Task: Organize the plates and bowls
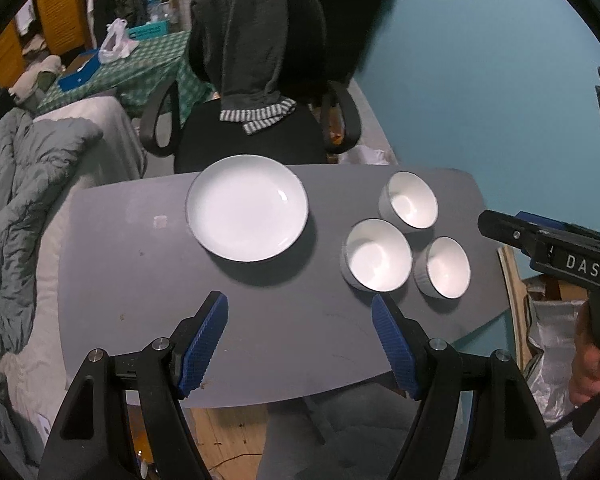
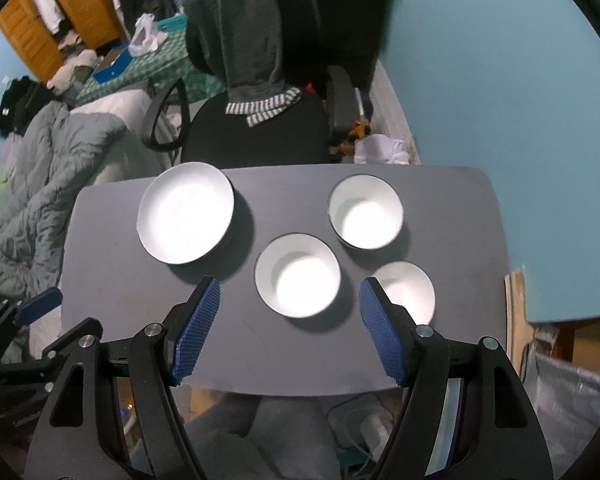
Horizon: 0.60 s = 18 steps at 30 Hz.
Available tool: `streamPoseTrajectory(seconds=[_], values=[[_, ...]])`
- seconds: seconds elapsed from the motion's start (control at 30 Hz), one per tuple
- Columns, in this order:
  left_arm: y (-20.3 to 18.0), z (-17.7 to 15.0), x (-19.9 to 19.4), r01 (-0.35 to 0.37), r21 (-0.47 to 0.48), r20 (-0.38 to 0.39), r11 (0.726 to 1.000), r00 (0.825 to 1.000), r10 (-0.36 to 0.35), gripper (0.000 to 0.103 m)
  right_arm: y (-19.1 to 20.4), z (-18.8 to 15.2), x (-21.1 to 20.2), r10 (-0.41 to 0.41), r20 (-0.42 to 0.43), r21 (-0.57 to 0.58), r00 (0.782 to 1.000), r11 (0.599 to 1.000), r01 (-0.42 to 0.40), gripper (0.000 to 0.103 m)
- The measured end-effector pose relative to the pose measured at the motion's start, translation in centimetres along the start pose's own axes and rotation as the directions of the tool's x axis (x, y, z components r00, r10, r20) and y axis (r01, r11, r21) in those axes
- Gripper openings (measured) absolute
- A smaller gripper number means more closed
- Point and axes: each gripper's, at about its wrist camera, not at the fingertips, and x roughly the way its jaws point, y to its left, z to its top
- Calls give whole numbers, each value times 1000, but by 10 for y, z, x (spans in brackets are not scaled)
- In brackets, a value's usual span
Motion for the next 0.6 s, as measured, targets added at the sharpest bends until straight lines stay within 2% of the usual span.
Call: streamPoseTrajectory(seconds=[0.23, 0.43, 0.6], values=[[-17, 1, 1, 58, 26, -26, 998, 998, -58, 76, -25, -21, -13, -12, -6, 83, 1000, 996, 12, 72], [-26, 3, 8, 71, 72, -46, 995, 997, -68, 76, -46, -36, -12, -24, -20, 148, 1000, 989, 26, 72], [-35, 9, 16, 74, 101, -52, 992, 996, -69, 76, -60, -40, -11, -46, -30, 159, 999, 986, 50, 72]])
